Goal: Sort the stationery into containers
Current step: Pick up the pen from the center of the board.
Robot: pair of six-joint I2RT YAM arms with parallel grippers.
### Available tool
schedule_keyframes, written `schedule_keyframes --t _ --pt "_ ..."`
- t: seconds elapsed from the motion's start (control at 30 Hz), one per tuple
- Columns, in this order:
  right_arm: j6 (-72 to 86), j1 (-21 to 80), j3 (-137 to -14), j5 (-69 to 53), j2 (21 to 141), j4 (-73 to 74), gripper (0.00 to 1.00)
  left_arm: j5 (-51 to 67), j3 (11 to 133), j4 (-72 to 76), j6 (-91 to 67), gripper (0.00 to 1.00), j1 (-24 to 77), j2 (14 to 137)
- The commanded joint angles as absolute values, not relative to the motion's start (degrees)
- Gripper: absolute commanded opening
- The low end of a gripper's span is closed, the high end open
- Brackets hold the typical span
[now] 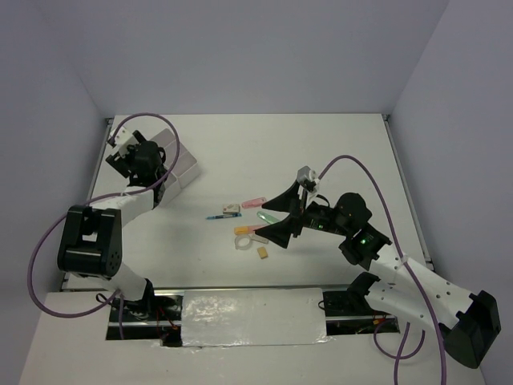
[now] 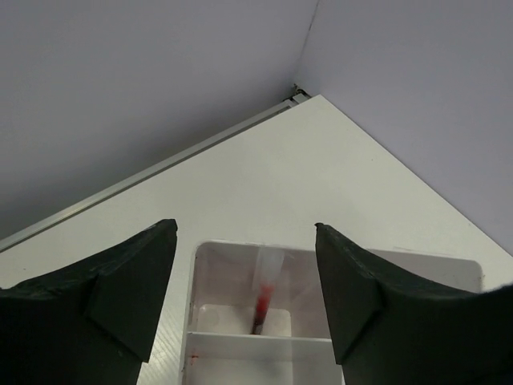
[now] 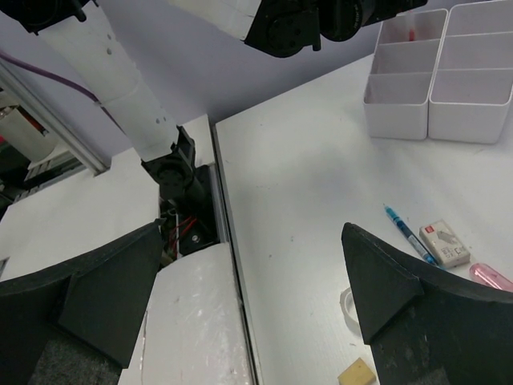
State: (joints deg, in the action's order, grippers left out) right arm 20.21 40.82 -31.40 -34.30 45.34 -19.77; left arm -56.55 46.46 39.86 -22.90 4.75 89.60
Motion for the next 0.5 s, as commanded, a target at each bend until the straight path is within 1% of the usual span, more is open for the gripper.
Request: schedule_keyframes --t 0.0,0.03,0.07,0.13,0.17,0.2,0.27,0.3,0.33,0.37,0.43,0.47 --pt "19.0 40.5 -31.4 -34.2 45.1 -21.7 1.00 -57.7 46.5 41.1 -23.7 0.83 6.0 85.1" --pt "19.0 40.4 -31.5 -33.9 45.4 -21.4 1.00 -59.1 47.2 40.4 -23.3 0.93 6.5 84.0" --pt "18.8 40.5 -32.0 -33.4 46.2 -20.9 1.00 -59.9 49.5 39.1 -22.9 0.99 8.1 82.2" --pt "18.6 40.4 -32.5 -31.6 47.5 -19.3 1.00 -60.2 53.9 28.9 -23.7 0.99 9.6 80.5" --pt "18.6 40.3 -33.0 -31.0 47.8 -18.8 1.00 -59.0 59.2 24.0 -26.9 0.99 10.8 79.2" --pt "18.6 40.2 -33.1 -29.4 48.2 -17.8 1.00 -58.4 61.8 11.6 -29.8 0.99 11.6 78.6" --pt "18.3 40.1 -33.9 -27.8 48.8 -15.6 1.00 -57.0 66.7 1.5 -36.7 0.99 14.1 76.1" --pt "17.8 40.1 -34.4 -27.3 49.1 -14.7 1.00 -55.8 66.9 -3.1 -38.4 0.99 14.8 75.0" --pt "17.6 40.0 -34.7 -26.7 49.6 -13.7 1.00 -52.7 66.2 -6.3 -38.5 0.99 15.1 72.1" --pt "17.7 40.0 -34.9 -26.2 49.5 -13.4 1.00 -45.2 63.7 -6.8 -38.1 0.99 15.2 70.6" --pt "18.0 39.6 -34.8 -25.8 48.6 -13.3 1.00 -37.0 58.6 -6.8 -36.1 0.99 15.9 66.9" --pt "18.2 39.4 -35.0 -24.9 48.3 -12.3 1.00 -30.0 57.1 -6.9 -36.0 0.99 16.3 66.2"
